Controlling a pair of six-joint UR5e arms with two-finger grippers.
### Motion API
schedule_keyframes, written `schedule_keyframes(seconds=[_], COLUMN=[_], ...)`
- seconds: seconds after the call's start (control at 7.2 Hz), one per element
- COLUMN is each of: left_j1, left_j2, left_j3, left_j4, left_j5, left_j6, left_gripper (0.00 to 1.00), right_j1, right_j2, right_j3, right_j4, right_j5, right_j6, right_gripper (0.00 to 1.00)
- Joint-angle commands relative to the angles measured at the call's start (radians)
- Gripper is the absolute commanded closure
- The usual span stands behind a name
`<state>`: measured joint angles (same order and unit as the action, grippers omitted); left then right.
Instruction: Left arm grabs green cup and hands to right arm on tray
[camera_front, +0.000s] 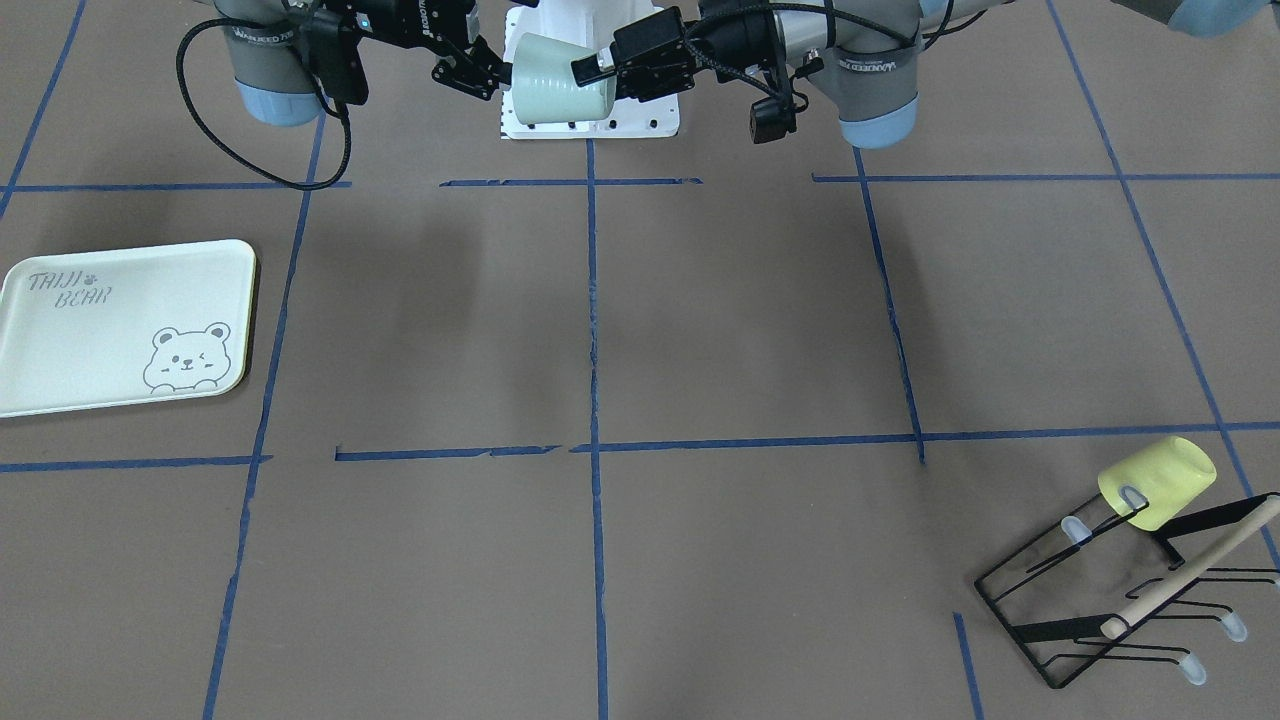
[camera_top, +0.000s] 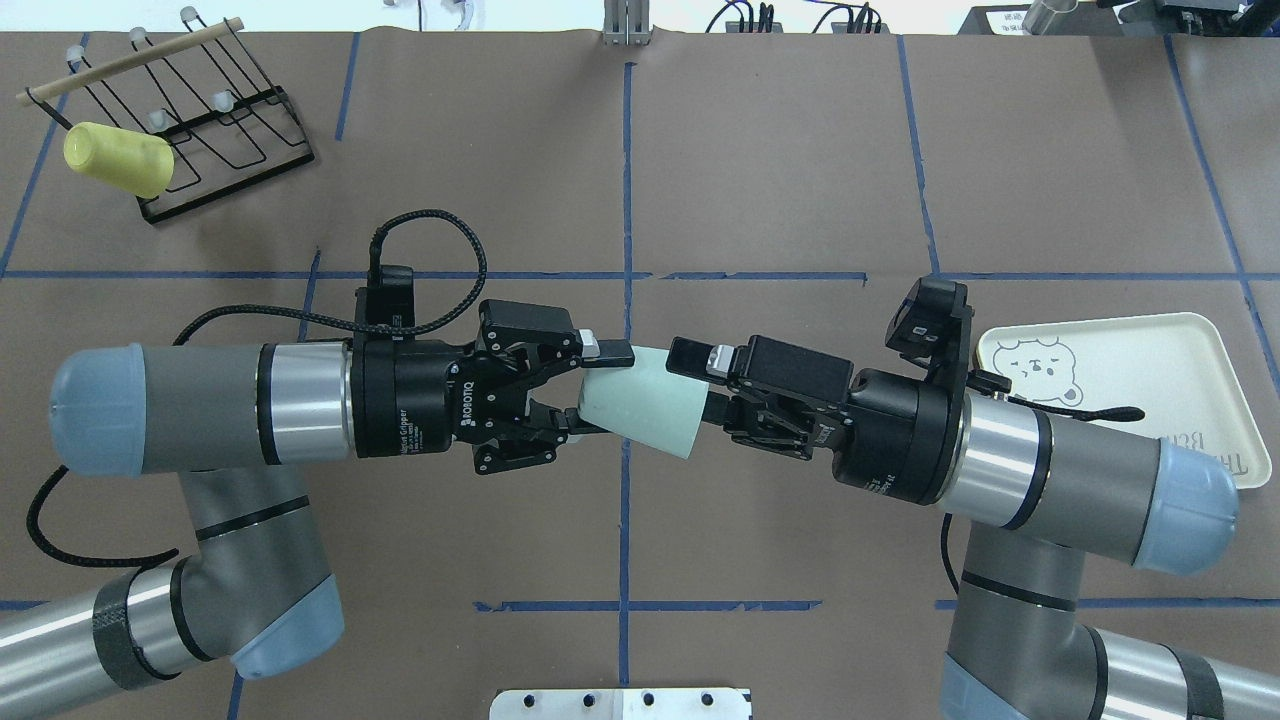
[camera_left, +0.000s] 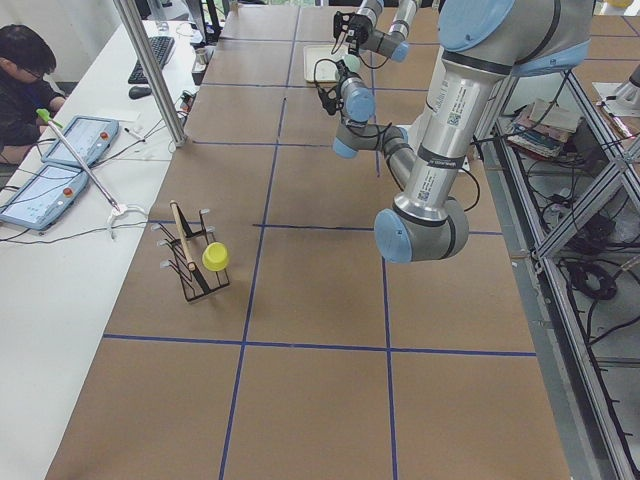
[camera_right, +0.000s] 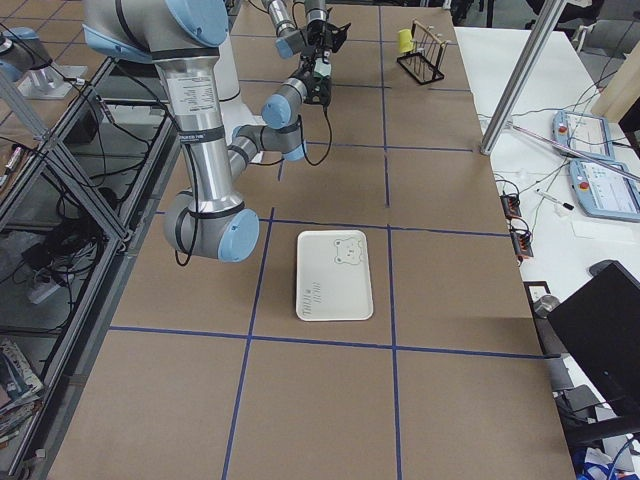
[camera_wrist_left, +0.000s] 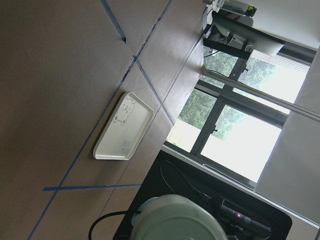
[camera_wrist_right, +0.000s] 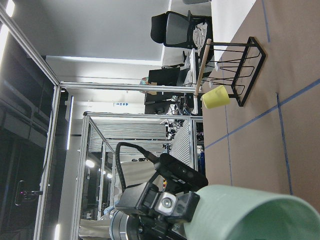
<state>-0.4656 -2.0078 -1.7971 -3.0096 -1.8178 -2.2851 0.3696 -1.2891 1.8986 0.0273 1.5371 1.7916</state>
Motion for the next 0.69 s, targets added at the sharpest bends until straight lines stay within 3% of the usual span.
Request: schedule_keyframes(seconds=[0.0,0.14,0.56], left_j1=[0.002,0.002,0.002], left_j2=[0.000,0.000,0.001], left_j3=[-0.005,-0.007,-0.010], left_j4=[0.000,0.000,0.000], left_j5=[0.000,0.000,0.000], left_j6=[-0.001,-0.001,-0.001], left_gripper=[0.84,0.84,0.84], right_j1=[0.002,0.002,0.003], right_j2=[0.001,0.001,-0.001], right_j3=[0.000,0.000,0.000], right_j4=[-0.015,-0.015,-0.015], right_j5=[0.001,0.001,0.001], right_j6=[0.006,0.006,0.005], right_gripper=[0.42,0.62,0.76])
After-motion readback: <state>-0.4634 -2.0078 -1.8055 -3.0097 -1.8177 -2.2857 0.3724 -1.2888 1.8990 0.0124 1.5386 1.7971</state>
